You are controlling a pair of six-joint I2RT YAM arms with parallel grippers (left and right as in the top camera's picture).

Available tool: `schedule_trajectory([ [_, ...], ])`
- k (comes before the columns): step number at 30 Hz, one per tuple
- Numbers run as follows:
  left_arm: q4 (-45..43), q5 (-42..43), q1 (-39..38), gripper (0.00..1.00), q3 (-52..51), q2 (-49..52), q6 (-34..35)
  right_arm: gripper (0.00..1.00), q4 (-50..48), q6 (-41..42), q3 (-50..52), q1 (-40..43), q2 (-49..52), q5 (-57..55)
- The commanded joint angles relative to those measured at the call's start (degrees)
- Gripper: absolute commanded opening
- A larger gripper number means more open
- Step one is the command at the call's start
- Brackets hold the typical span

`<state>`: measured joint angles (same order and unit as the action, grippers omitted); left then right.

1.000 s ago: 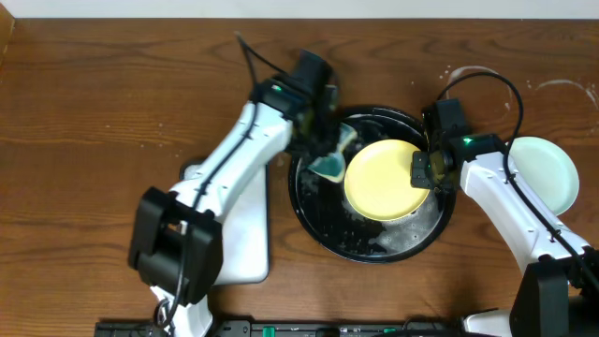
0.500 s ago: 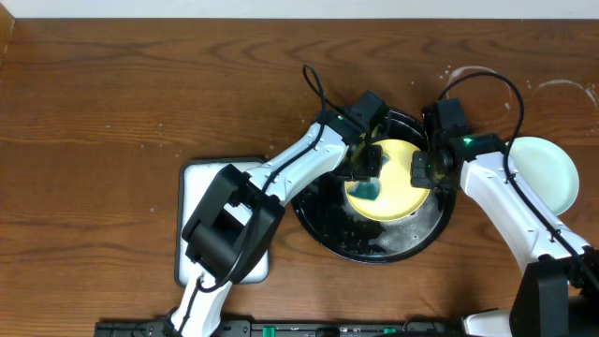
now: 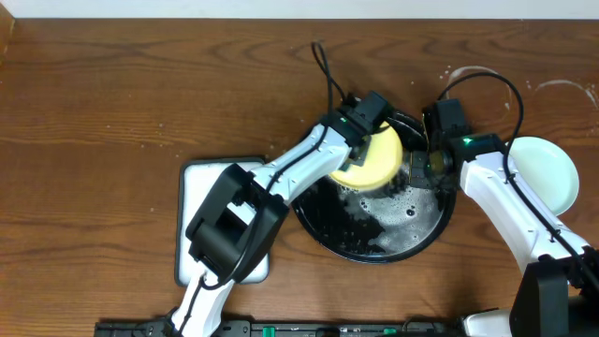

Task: Clean dirty plates on tray and stack at the side
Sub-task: 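Scrub the yellow plate again with the sponge in the left gripper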

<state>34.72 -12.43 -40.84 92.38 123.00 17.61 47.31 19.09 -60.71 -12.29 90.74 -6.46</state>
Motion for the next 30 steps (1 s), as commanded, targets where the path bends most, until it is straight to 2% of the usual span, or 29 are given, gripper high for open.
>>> schedule_trajectory([
  [1,0.87,-5.22,0.13,0.07,-0.2,0.81,-2.34,0.01,0.2,0.59,-0.31,0.2,-0.15,-1.22],
  [6,0.96,-4.48,0.13,0.08,-0.11,-1.05,-2.29,0.01,0.2,0.59,-0.31,0.2,-0.15,-1.18],
  [10,1.2,0.28,0.15,0.08,-0.11,-1.6,-2.25,0.01,-2.8,-2.05,-0.28,0.22,-0.04,1.97],
  [11,1.51,0.55,0.15,0.08,-0.11,-1.6,-1.51,0.05,-4.24,-3.74,-0.26,0.22,0.09,3.89],
  [14,2.1,0.85,0.15,0.08,-0.13,-1.6,1.09,0.24,-7.85,-5.62,-0.24,0.22,1.11,8.33],
  [15,2.08,1.38,0.15,0.08,-0.13,-1.6,1.14,0.26,-9.01,-6.19,-0.24,0.22,1.68,9.99],
  [21,2.32,6.14,0.22,0.08,-0.13,-1.6,3.3,0.25,-13.35,-6.25,-0.24,0.44,7.37,11.54],
  [26,2.32,7.37,0.2,0.08,-0.13,-1.6,4.13,0.23,-17.86,-6.32,-0.24,1.53,12.55,17.38],
  [29,2.34,7.74,0.2,0.08,-0.13,-1.6,4.13,0.12,-18.38,-6.29,-0.24,1.92,14.64,17.42],
  [30,2.32,8.04,0.2,0.08,-0.13,-1.6,4.13,0.12,-18.1,-6.29,-0.24,1.99,15.1,17.14],
])
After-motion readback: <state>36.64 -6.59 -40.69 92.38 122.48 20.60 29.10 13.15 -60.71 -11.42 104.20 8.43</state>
